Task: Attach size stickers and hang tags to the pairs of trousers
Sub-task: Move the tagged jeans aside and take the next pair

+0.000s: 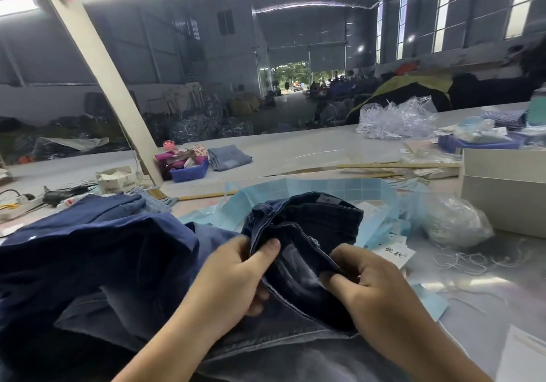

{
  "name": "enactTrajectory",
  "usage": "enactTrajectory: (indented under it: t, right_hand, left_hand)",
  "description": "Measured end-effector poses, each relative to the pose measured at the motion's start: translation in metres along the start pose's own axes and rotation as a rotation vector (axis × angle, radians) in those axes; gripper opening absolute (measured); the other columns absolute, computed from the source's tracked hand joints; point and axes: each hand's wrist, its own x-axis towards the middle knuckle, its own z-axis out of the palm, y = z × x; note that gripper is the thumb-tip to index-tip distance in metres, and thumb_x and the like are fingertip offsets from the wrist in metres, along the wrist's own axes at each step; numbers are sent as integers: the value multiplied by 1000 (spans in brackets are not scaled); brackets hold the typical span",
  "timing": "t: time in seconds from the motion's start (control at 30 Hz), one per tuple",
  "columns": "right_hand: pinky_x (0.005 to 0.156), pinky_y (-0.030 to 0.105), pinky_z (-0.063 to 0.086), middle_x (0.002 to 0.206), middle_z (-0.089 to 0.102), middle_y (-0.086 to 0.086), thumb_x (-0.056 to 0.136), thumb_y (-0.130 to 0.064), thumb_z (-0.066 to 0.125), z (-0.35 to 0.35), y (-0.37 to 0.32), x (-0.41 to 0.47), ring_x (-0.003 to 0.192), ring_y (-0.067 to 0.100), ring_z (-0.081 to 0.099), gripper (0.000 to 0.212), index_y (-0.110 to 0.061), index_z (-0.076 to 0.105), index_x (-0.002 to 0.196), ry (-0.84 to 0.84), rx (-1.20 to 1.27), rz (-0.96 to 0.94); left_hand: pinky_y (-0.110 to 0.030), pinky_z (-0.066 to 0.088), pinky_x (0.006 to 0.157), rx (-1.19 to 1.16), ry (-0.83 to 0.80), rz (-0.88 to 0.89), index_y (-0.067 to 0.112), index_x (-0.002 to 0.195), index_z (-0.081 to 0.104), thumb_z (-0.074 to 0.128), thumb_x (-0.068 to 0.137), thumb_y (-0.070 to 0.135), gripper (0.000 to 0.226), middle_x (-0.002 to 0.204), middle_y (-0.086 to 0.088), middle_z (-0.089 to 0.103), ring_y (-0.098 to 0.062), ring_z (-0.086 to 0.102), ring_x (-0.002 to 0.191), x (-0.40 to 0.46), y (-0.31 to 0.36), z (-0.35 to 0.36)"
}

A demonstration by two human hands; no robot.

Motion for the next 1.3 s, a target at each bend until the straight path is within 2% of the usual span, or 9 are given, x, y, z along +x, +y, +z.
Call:
enactTrajectory:
  t: [0.17, 0.23, 0.37, 0.47, 0.57, 0.67, 0.87, 1.1, 1.3]
  right_hand:
    - [57, 32, 36, 67, 52, 3, 68, -25, 49, 4, -8, -9, 61, 9, 48, 15, -13, 50, 77, -96, 193, -15]
    - [56, 34, 31, 63, 43, 1, 65, -22, 48, 8, -10, -14, 59, 9, 42, 16, -9, 43, 73, -133, 203, -78]
    - [53, 35, 25, 60, 37, 6, 70, -15, 49, 6, -10, -17, 56, 12, 37, 14, -4, 41, 68, -297, 308, -108]
    - [57, 39, 37, 64, 51, 10, 78, -45, 56, -3, -4, -11, 58, 24, 49, 43, -2, 54, 79, -231, 366, 50]
    - [73, 46, 51, 75, 68, 6, 86, -61, 52, -8, 4, -2, 72, 23, 65, 49, -14, 64, 82, 37, 344, 219]
    - [56, 29, 49, 63, 66, 4, 88, -54, 53, -8, 4, 12, 53, 12, 59, 43, -16, 61, 70, 163, 257, 202]
    - [51, 34, 39, 55, 53, 15, 89, -32, 64, 13, -8, 28, 52, 19, 48, 34, -2, 64, 73, -7, 372, 194]
    - [62, 34, 45, 69, 61, 21, 95, -18, 51, 22, -14, 26, 65, 25, 57, 28, -4, 67, 77, -39, 649, 88]
    - [56, 37, 43, 69, 59, 14, 77, -34, 60, 33, -10, 15, 61, 17, 53, 20, -14, 62, 75, -31, 525, -12]
  left_hand:
    - [-27, 41, 95, 518, 223, 364, 43, 135, 23, 67, 81, 50, 69, 132, 14, 43, -11, 49, 118, 9, 28, -5]
    - [-24, 30, 98, 611, 207, 461, 38, 143, 28, 65, 83, 50, 72, 141, 12, 38, -11, 40, 129, 16, 43, -2]
    - [-26, 42, 71, 690, 114, 447, 32, 108, 64, 56, 89, 45, 24, 104, 11, 67, -15, 59, 95, 26, 60, 10]
    - [-39, 47, 69, 521, 81, 364, 14, 81, 65, 51, 91, 37, 29, 75, -3, 66, -25, 60, 78, 30, 43, 14]
    - [-50, 53, 83, 25, -56, 179, 7, 88, 72, 53, 90, 36, 35, 87, -16, 72, -33, 68, 89, 22, 15, 12]
    - [-39, 56, 82, -240, -187, 16, 18, 93, 78, 63, 89, 31, 20, 92, -11, 76, -31, 72, 90, 8, -8, 8]
    - [-43, 51, 78, 65, -347, 65, 10, 92, 68, 56, 60, 33, 41, 87, -13, 73, -37, 66, 84, 7, 8, -9]
    - [-18, 47, 65, 594, -58, 446, 44, 99, 47, 66, 71, 61, 38, 83, 16, 65, 4, 59, 76, 12, 37, 3]
    - [-36, 42, 62, -69, -138, 223, 9, 72, 60, 59, 84, 35, 29, 64, -1, 58, -17, 53, 62, 27, 13, 5]
